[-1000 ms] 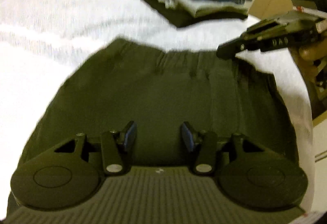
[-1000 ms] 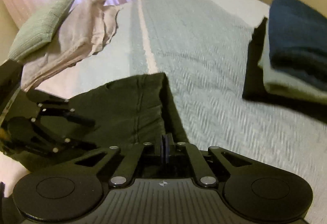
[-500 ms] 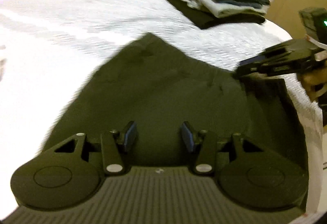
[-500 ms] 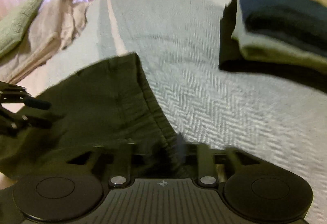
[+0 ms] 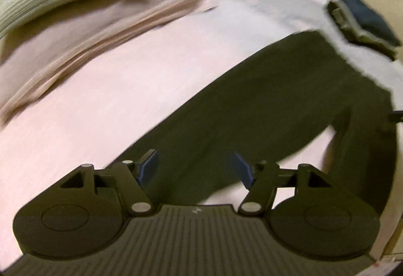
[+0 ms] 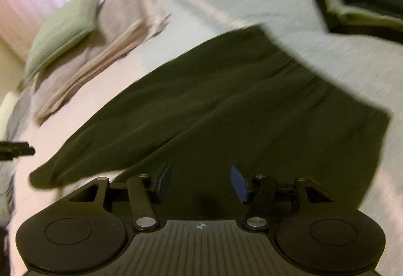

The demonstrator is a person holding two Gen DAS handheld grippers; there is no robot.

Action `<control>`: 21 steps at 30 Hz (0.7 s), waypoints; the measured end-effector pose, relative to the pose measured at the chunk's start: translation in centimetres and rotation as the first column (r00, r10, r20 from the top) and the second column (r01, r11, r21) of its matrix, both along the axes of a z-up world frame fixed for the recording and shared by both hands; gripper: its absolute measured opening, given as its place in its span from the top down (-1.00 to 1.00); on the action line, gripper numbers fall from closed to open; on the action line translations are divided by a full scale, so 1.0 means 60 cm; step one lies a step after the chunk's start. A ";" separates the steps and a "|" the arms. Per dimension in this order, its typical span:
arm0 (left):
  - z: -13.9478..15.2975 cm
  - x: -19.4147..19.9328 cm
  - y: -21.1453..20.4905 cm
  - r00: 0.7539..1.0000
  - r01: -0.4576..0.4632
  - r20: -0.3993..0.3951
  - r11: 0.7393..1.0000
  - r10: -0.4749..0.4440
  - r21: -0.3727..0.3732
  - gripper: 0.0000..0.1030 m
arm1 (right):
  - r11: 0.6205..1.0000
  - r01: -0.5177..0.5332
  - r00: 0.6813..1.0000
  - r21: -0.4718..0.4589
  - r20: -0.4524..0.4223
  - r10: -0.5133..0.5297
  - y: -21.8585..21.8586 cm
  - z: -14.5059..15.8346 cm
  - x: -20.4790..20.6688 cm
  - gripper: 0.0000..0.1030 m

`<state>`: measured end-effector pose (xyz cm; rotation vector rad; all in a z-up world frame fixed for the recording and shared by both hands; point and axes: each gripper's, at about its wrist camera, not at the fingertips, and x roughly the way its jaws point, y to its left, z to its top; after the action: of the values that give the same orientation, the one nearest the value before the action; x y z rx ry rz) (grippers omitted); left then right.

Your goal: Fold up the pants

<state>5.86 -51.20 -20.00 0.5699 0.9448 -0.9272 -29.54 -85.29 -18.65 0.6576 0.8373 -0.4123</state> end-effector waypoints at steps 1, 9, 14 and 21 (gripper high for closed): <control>0.000 0.003 0.049 0.999 -0.037 0.000 0.999 0.037 0.014 -0.22 | 1.000 -0.017 1.000 0.005 -0.001 0.017 0.031 0.001 0.013 0.02; -0.031 0.014 0.350 0.974 -0.222 -0.037 0.974 0.224 0.054 -0.30 | 0.975 -0.218 0.975 0.035 -0.027 0.219 0.255 -0.008 0.145 0.02; -0.057 0.002 0.435 0.969 -0.218 -0.114 0.976 0.217 0.003 -0.30 | 0.922 -0.359 0.932 0.146 0.007 0.362 0.370 -0.037 0.219 0.01; -0.071 0.000 0.512 0.963 -0.223 -0.170 0.972 0.208 -0.075 -0.30 | 0.761 -0.618 0.766 0.195 -0.070 0.640 0.541 -0.120 0.287 -0.03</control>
<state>5.87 -20.49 -24.28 0.3074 1.0799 -0.8240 -12.33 -52.81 -25.84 0.4565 1.1723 0.2386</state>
